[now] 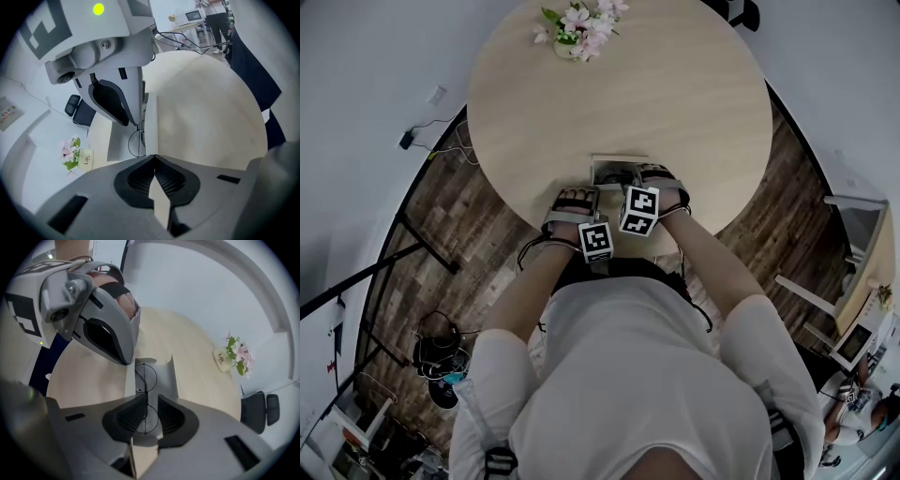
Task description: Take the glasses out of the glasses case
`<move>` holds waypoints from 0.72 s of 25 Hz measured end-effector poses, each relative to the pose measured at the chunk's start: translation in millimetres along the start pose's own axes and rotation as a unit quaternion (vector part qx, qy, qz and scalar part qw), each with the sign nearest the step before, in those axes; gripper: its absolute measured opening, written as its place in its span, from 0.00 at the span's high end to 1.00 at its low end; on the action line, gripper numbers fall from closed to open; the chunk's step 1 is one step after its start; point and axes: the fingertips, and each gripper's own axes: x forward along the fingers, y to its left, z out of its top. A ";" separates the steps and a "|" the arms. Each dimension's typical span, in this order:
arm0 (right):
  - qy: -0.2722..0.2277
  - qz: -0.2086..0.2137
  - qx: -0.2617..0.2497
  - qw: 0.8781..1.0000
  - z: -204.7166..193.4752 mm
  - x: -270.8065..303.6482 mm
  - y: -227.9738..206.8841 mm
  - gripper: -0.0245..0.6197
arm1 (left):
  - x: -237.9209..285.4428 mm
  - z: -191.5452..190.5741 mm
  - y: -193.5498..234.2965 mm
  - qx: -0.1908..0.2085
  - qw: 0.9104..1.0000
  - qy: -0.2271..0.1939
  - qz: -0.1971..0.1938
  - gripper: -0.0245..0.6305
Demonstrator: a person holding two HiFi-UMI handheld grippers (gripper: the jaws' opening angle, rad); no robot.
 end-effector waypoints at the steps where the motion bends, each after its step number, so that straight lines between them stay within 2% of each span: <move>1: 0.001 0.005 -0.003 1.000 1.3 1.6 0.6 0.86 | -0.1 0.0 0.5 -0.001 1.000 -0.002 0.000 0.97; 11: 0.021 0.050 -0.029 0.998 6.9 15.0 3.1 0.86 | -0.1 -3.0 -0.9 0.001 1.000 -0.004 -0.003 0.97; 18: 0.032 0.094 -0.025 0.995 6.7 19.3 7.9 0.92 | -1.0 -2.2 -0.3 -0.006 1.000 -0.011 -0.004 0.97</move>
